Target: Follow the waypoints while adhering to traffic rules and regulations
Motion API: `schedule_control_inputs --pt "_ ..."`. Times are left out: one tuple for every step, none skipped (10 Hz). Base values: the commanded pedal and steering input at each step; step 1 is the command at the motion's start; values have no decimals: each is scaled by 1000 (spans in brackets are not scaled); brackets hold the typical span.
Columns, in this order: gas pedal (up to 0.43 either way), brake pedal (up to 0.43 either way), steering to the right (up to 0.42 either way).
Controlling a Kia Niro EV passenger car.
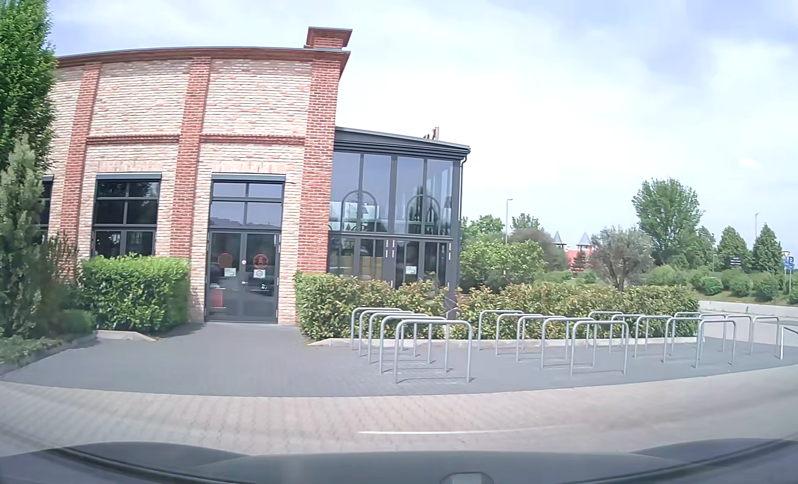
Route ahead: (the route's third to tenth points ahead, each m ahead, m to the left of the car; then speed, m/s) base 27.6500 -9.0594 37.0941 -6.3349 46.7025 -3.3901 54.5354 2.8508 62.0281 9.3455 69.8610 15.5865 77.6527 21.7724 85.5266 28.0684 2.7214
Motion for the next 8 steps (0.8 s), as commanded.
schedule_control_inputs --pt "0 0 499" --pt "0 0 522" --pt "0 0 540" --pt "0 0 563" --pt "0 0 593" --pt "39 0 620" --pt "47 0 632" --pt "59 0 634"
